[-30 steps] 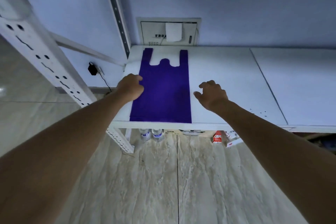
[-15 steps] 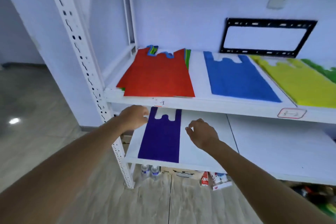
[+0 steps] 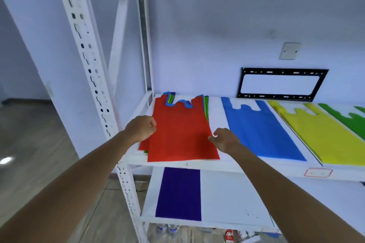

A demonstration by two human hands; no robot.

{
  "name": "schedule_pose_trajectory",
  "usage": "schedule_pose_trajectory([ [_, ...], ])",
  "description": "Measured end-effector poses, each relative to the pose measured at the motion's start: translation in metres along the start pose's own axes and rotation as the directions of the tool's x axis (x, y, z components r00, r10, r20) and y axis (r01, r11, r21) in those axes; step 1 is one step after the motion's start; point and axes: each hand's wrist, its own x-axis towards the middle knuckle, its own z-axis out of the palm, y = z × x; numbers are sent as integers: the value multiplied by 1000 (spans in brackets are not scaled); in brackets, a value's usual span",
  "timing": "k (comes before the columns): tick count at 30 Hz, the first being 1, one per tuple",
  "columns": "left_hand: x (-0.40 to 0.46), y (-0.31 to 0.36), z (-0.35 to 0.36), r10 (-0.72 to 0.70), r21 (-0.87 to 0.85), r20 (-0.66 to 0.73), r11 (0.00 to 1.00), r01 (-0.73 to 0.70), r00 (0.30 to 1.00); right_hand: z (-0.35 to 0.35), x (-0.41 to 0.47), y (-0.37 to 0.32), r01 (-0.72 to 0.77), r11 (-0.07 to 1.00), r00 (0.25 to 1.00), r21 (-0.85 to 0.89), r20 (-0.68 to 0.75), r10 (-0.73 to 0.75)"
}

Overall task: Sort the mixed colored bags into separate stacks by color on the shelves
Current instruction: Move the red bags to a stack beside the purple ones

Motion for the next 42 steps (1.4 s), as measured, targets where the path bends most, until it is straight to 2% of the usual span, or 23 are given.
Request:
schedule_pose_trajectory([
  [7, 73, -10, 11, -43, 35, 7, 998, 43, 999, 19, 61, -20, -174, 984, 985, 44, 24, 173],
  [11, 102, -19, 17, -73, 69, 47, 995, 70, 996, 32, 81, -23, -204, 977, 976, 60, 86, 198],
  [15, 120, -26, 22, -67, 89, 56, 994, 62, 996, 41, 93, -25, -258, 964, 966, 58, 48, 256],
  [18, 128, -30, 24, -59, 91, 50, 994, 55, 997, 47, 100, -21, -308, 933, 951, 186, 48, 305],
  [24, 132, -36, 26, -91, 117, 22, 989, 88, 996, 38, 99, -5, -301, 920, 940, 250, -84, 330],
  [26, 133, -39, 27, -104, 119, 20, 988, 101, 994, 38, 97, 2, -337, 868, 922, 365, -57, 383],
  [29, 134, -43, 32, -122, 102, 20, 988, 120, 992, 39, 93, 10, -401, 703, 874, 587, 14, 486],
  [31, 135, -44, 36, -137, 76, 29, 988, 134, 990, 41, 91, 9, -419, 638, 866, 645, 74, 494],
  [35, 140, -50, 47, -163, 36, 96, 986, 160, 982, 53, 89, -5, -371, 710, 920, 598, 132, 369],
  [38, 142, -56, 58, -236, 5, 154, 971, 238, 960, 59, 90, -14, -337, 804, 935, 491, 75, 346],
  [42, 148, -61, 65, -289, -86, 107, 951, 298, 951, 58, 94, -20, -322, 825, 931, 464, -4, 365],
])
